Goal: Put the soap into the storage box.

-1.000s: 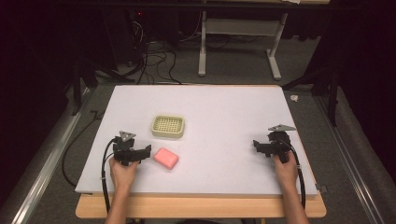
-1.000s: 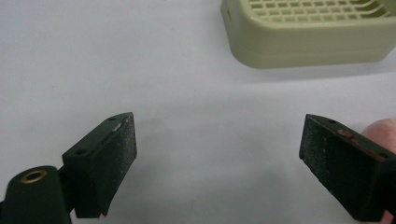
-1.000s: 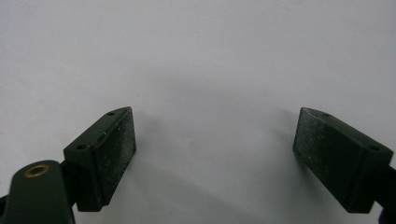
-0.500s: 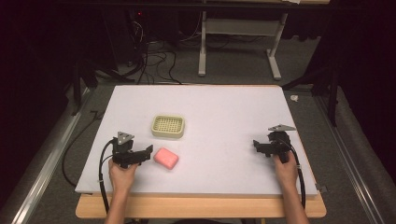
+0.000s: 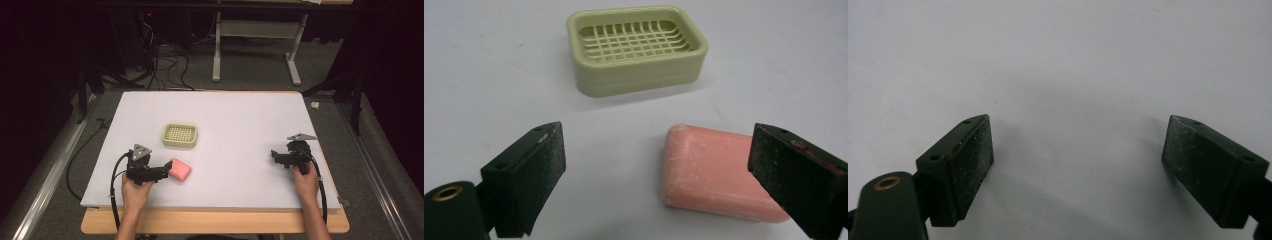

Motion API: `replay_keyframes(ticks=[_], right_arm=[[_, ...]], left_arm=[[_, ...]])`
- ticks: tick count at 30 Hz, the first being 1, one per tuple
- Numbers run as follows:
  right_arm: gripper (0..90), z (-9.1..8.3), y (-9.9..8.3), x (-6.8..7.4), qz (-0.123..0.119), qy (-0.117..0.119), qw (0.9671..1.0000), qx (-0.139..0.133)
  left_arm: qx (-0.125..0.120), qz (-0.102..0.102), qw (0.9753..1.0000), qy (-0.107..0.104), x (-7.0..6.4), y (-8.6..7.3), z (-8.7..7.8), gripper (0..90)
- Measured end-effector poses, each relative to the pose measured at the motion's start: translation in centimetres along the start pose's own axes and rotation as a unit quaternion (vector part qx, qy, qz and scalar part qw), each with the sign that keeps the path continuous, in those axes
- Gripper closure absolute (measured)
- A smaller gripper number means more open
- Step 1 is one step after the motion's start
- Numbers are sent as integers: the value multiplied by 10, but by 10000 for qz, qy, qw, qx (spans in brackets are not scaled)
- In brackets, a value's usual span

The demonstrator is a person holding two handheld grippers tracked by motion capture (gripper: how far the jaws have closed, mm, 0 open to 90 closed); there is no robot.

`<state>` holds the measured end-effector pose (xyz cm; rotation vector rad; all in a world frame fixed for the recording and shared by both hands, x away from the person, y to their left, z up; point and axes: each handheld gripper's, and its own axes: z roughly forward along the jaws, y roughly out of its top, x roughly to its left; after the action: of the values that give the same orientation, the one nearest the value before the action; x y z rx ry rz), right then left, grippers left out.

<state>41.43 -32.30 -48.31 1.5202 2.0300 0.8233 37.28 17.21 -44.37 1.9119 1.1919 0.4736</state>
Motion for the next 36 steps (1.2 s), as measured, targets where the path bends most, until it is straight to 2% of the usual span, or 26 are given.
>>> replay_keyframes(ticks=[2, 8, 15, 19, 27, 36], right_arm=[[136, 0, 0, 0, 5, 1, 10000, -2], [136, 0, 0, 0, 1, 2, 10000, 0], [136, 0, 0, 0, 4, 2, 10000, -3], [136, 0, 0, 0, -1, 0, 10000, -1], [136, 0, 0, 0, 1, 3, 10000, 0], [136, 0, 0, 0, -1, 1, 10000, -1]], left_arm=[[41, 19, 10000, -61, -4, 0, 2, 86], [186, 243, 9994, -173, -16, -1, 8, 58], [329, 374, 9985, -239, -25, -3, 16, 45], [419, 383, 9979, -301, -28, -5, 22, 35], [655, 541, 9961, -238, -34, -8, 34, 6], [824, 548, 9949, -210, -36, -11, 45, 6]])
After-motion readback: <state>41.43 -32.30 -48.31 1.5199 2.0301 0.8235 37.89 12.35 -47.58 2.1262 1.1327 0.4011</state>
